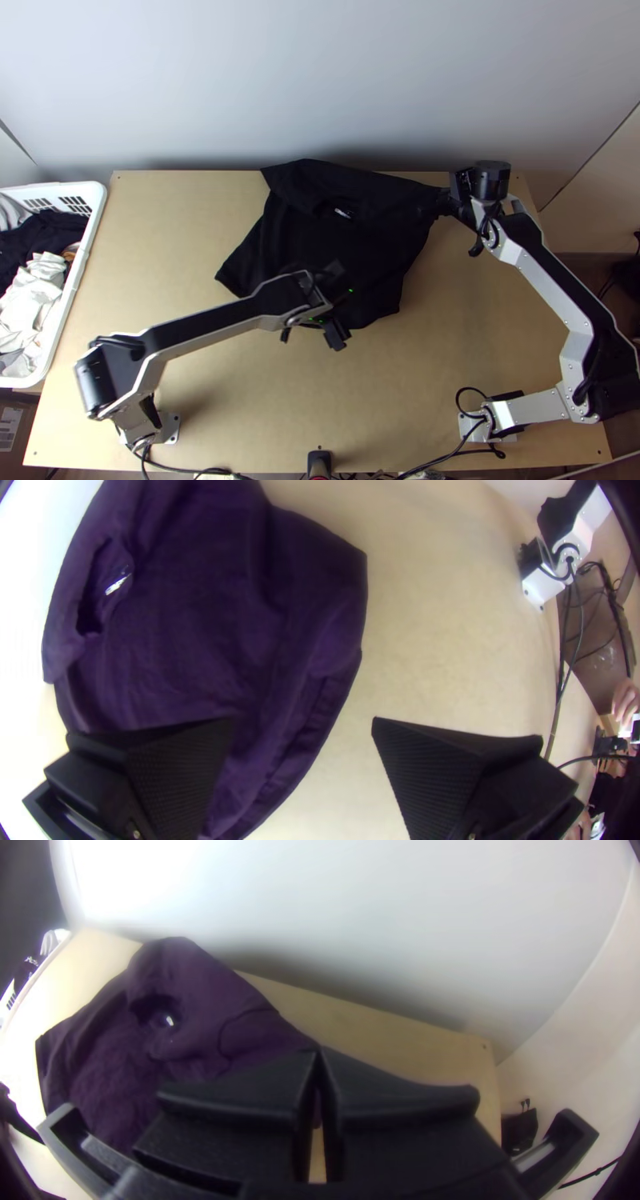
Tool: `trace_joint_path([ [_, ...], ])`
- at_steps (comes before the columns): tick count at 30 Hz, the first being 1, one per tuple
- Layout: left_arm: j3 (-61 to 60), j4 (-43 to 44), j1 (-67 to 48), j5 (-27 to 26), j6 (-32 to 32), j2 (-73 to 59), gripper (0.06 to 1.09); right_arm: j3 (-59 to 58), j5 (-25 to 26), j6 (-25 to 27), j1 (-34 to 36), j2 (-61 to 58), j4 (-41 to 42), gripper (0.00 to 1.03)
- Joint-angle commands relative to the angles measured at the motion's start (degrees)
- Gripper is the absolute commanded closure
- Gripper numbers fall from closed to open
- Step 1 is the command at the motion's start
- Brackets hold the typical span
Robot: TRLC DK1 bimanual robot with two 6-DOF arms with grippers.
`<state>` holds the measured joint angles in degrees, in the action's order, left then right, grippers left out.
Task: Fold the t-shirt
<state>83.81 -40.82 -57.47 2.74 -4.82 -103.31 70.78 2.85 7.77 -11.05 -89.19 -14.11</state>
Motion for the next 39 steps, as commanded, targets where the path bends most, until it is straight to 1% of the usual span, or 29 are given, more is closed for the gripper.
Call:
trace_joint_path([
  [1,3.55,0.39,-2.91,-0.11,-1.07,-7.0,0.16,-1.26,-0.04,-0.56,0.77,1.74,0.05,1.0],
  [3,5.13,0.39,-3.35,-0.63,-0.89,-8.4,0.2,-1.44,-0.13,-0.74,0.94,1.91,0.05,1.0],
  [11,8.56,-0.31,-5.63,-1.34,-0.1,-12.53,0.2,-1.35,-0.22,-0.74,1.2,1.65,0.13,1.0],
  [12,8.74,-0.31,-5.72,-1.34,0.07,-12.97,0.22,-1.26,-0.22,-0.74,1.2,1.65,0.13,1.0],
  [13,8.83,-0.31,-5.72,-1.34,0.16,-13.41,0.26,-1.26,-0.22,-0.74,1.2,1.65,0.22,1.0],
  [14,9.0,-0.31,-5.63,-1.34,0.51,-14.03,0.29,-1.17,-0.3,-0.74,1.2,1.65,0.13,1.0],
  [17,9.53,-0.05,-5.37,-1.34,1.04,-14.99,0.29,-1.26,-0.48,-0.74,1.2,1.74,0.13,1.0],
  [23,12.87,1.0,-3.96,2.27,1.83,-18.07,0.29,-1.35,-0.74,-0.74,1.2,2.09,-0.04,1.0],
  [24,13.57,1.27,-3.7,2.62,1.83,-18.6,0.34,-1.35,-0.74,-0.65,1.2,2.18,-0.13,1.0],
  [29,16.47,2.32,-2.38,2.62,2.45,-19.65,0.68,-1.26,-0.83,-0.65,1.38,2.61,-0.66,1.0],
  [30,16.56,2.32,-2.2,2.53,2.36,-19.48,0.7,-1.26,-0.83,-0.65,1.38,2.7,-0.74,1.0],
  [31,16.56,2.32,-2.12,2.53,1.74,-19.21,0.77,-1.35,-0.83,-0.65,1.38,2.88,-0.83,1.0],
  [33,16.56,2.32,-1.5,2.53,0.69,-18.6,0.92,-1.35,-0.83,-0.65,1.38,3.14,-1.01,1.0],
  [34,16.56,2.32,-1.06,2.53,0.07,-18.42,1.05,-1.26,-0.92,-0.65,1.38,3.32,-1.01,1.0],
  [39,16.38,1.27,2.63,2.53,0.16,-17.19,1.05,-0.56,-0.92,-0.65,1.64,3.76,-1.89,1.0],
])
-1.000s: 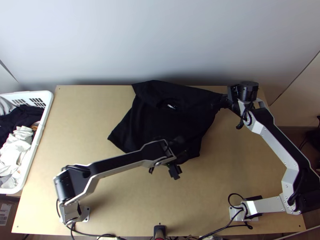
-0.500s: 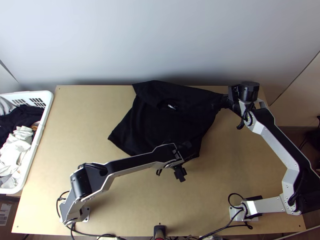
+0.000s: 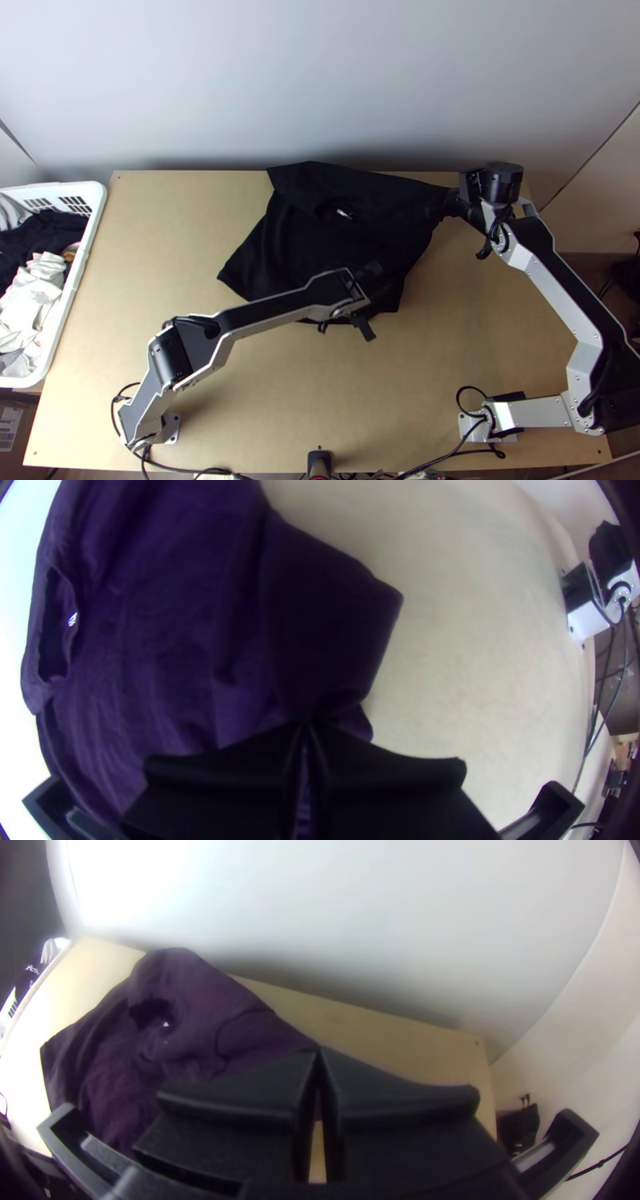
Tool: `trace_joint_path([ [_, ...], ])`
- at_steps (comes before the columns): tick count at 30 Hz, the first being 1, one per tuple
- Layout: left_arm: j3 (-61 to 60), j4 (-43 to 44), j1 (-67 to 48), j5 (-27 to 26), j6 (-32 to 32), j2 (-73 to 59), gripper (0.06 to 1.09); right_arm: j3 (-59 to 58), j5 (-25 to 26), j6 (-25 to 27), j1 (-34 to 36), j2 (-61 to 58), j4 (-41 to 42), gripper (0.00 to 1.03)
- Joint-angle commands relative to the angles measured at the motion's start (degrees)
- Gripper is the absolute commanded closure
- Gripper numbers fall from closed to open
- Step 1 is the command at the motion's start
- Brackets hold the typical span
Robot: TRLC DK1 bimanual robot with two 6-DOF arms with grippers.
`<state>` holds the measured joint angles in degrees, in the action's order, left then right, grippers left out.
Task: Fold the t-shirt
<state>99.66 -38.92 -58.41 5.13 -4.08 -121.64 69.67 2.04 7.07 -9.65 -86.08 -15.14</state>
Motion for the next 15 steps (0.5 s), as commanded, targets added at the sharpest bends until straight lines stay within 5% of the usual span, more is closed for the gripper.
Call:
trace_joint_path([
  [1,0.45,-0.81,4.1,0.15,-0.41,1.59,1.05,0.56,-0.11,0.05,0.25,0.83,-1.04,1.0],
  [15,-0.16,-3.45,9.98,-0.2,0.21,16.44,1.05,5.65,-0.9,0.22,1.65,5.22,-7.54,1.0],
])
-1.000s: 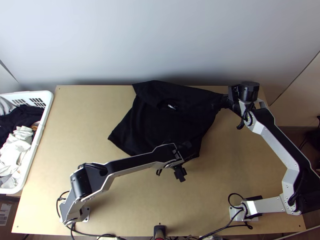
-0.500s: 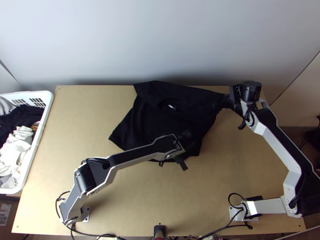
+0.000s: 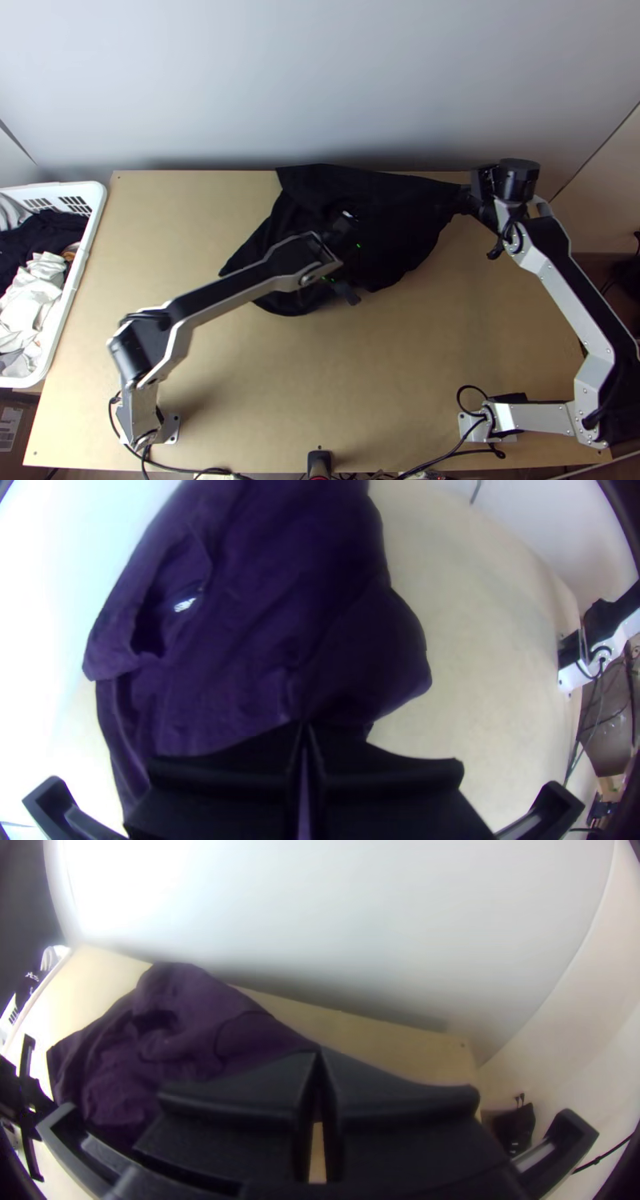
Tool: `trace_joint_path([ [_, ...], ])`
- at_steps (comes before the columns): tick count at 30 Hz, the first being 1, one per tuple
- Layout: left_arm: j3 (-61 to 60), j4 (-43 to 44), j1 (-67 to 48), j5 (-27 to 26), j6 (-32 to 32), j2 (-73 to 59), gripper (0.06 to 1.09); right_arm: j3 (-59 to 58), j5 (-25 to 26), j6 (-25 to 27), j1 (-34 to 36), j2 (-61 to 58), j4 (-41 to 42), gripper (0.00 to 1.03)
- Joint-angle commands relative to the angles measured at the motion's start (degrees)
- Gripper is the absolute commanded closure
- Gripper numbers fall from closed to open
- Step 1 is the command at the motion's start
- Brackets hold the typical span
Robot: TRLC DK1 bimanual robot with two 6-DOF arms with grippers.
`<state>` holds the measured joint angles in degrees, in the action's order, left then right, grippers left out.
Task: Fold the t-shirt
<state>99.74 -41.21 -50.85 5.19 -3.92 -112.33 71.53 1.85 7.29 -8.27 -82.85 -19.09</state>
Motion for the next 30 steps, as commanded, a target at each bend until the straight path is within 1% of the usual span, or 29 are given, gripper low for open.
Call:
trace_joint_path([
  [1,-0.08,-1.15,2.77,-0.27,-0.03,8.53,1.05,5.47,-0.7,0.01,0.1,2.17,-4.64,1.0],
  [5,1.95,-1.15,5.41,-0.27,-0.03,13.9,1.05,13.02,-0.7,0.18,-0.34,1.73,-8.59,1.0],
  [17,10.29,-2.21,18.15,-0.18,-0.3,27.7,1.05,37.9,-0.53,-0.61,-1.83,-0.82,-19.49,1.0],
  [23,10.91,-0.1,22.02,-0.01,-0.21,34.02,1.05,51.43,1.49,-0.52,-3.77,-2.23,-24.06,1.0],
  [26,12.05,1.4,23.43,0.79,-0.3,36.57,1.05,56.79,4.04,1.41,-6.23,-2.23,-25.56,1.0],
  [30,15.13,1.4,24.04,1.93,-0.56,38.77,1.05,59.43,8.88,7.65,-12.12,-0.47,-26.26,1.0],
])
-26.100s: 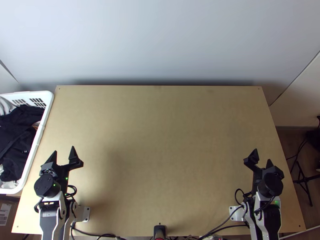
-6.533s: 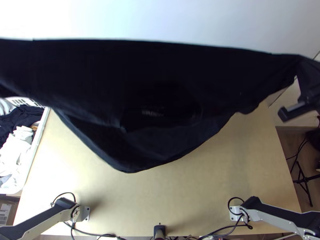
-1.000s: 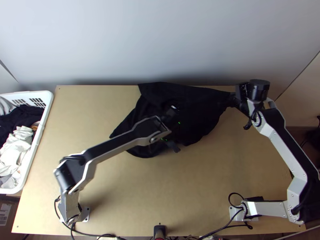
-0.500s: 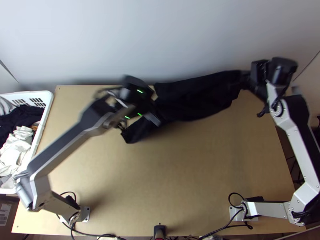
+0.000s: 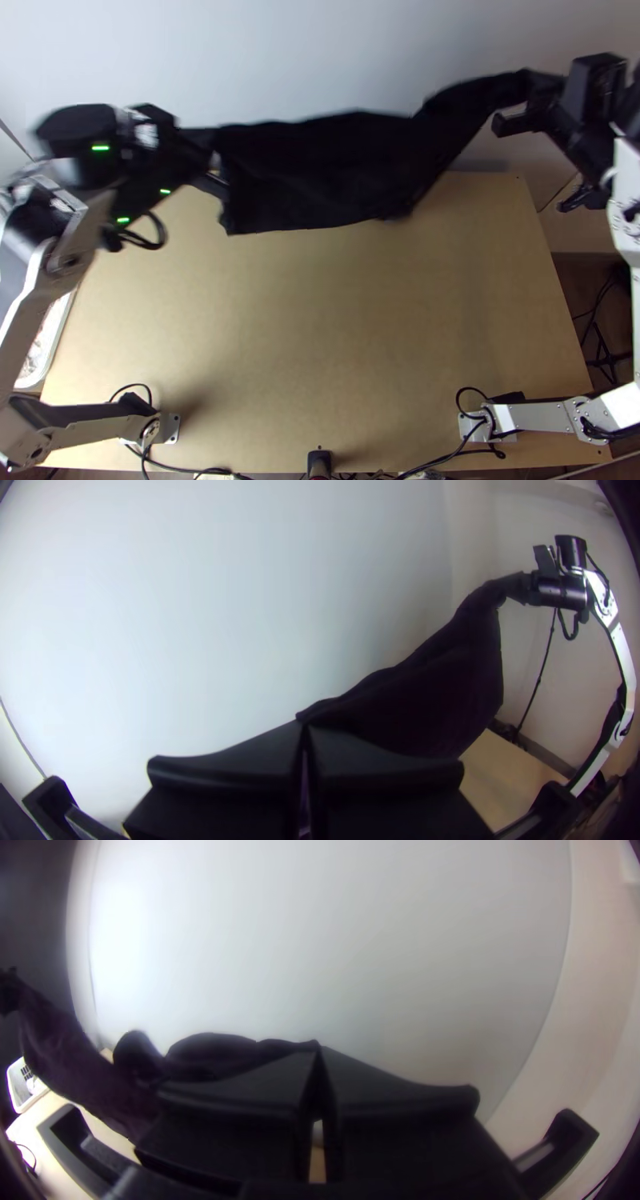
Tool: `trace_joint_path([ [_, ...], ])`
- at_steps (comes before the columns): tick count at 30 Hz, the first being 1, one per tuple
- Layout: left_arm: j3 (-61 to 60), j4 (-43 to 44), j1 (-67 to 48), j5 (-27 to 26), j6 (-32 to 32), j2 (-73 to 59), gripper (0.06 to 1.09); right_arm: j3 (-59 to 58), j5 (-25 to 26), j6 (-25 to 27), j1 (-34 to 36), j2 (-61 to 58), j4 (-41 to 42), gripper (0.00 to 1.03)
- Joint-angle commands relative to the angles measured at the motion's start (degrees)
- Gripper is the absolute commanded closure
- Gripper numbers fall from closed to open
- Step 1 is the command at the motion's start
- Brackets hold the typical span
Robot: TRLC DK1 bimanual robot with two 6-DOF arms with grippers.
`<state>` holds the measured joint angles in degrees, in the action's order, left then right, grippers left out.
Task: Fold the t-shirt
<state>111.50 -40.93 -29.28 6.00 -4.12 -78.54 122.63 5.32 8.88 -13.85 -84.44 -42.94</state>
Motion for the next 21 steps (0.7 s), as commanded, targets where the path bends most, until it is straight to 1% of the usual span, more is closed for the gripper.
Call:
trace_joint_path([
  [1,3.72,1.11,2.38,1.12,-0.98,5.77,1.05,8.24,6.54,7.55,-8.13,1.74,-2.59,1.0],
  [5,4.16,1.11,1.94,1.12,-2.47,8.93,1.05,8.24,10.5,11.07,-12.78,3.76,-3.2,1.0],
  [7,4.42,1.11,1.94,1.38,-3.09,10.6,1.05,8.24,11.99,11.51,-14.37,4.82,-3.64,1.0],
  [10,4.34,0.94,1.77,2.53,-3.97,13.24,1.05,7.89,12.34,11.42,-14.98,6.66,-4.87,1.0],
  [13,4.69,0.41,1.5,2.44,-4.32,15.7,1.05,7.89,12.87,12.12,-15.68,8.59,-5.84,1.0],
  [17,5.39,-3.37,0.89,2.26,-5.2,18.51,1.05,7.27,13.22,12.47,-17.18,11.14,-8.92,1.0],
  [19,5.39,-6.89,0.1,1.73,-5.2,19.83,1.05,5.43,13.22,12.3,-17.71,12.73,-10.15,1.0],
  [21,4.95,-10.84,-0.43,0.86,-5.11,21.06,1.05,5.08,13.13,10.36,-18.41,13.52,-13.05,1.0],
])
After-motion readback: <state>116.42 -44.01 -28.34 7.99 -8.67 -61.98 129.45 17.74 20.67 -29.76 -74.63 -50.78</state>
